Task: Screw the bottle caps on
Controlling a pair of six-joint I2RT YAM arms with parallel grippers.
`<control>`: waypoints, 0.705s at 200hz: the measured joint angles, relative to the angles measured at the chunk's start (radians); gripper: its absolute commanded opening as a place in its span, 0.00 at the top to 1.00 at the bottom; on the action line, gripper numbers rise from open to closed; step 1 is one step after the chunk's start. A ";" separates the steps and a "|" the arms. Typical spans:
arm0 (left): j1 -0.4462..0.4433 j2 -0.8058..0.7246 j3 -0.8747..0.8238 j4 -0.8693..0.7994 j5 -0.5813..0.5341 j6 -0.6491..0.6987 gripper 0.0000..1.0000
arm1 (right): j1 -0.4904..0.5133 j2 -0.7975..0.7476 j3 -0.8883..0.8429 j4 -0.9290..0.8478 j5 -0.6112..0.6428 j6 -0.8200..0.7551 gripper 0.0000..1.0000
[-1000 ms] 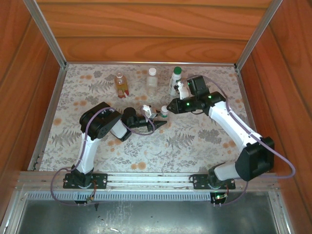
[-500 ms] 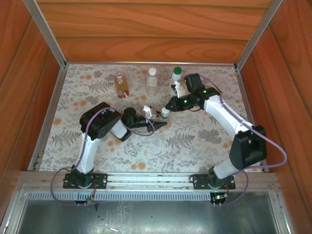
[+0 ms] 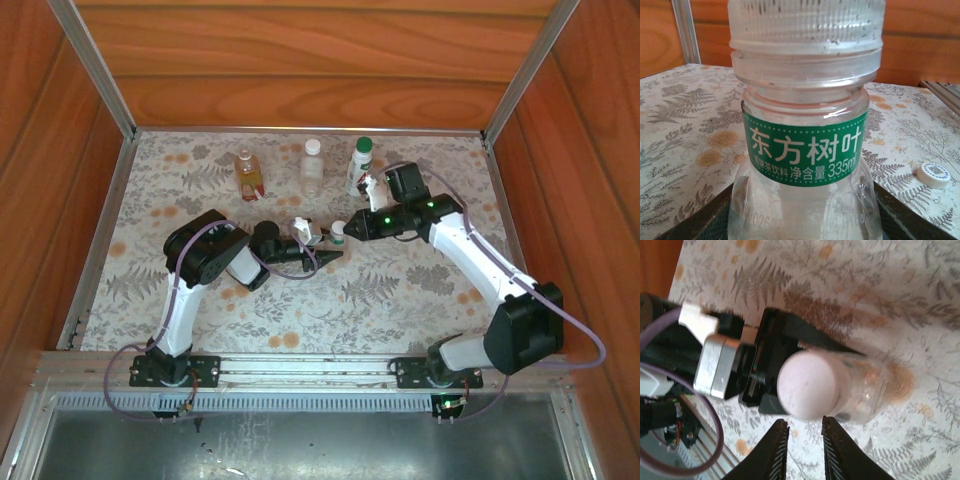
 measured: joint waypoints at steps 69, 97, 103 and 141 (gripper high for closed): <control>-0.002 0.000 -0.002 0.002 -0.003 0.006 0.45 | -0.012 0.111 0.075 -0.002 -0.039 -0.047 0.80; -0.006 0.000 -0.006 0.005 -0.010 0.018 0.45 | -0.017 0.036 -0.016 -0.003 -0.054 -0.046 0.82; -0.006 0.000 -0.006 0.005 -0.015 0.016 0.45 | -0.014 0.014 -0.035 -0.009 -0.063 -0.045 0.82; -0.016 -0.016 -0.029 0.005 -0.072 0.045 0.45 | 0.017 -0.099 -0.077 -0.060 -0.078 -0.078 0.62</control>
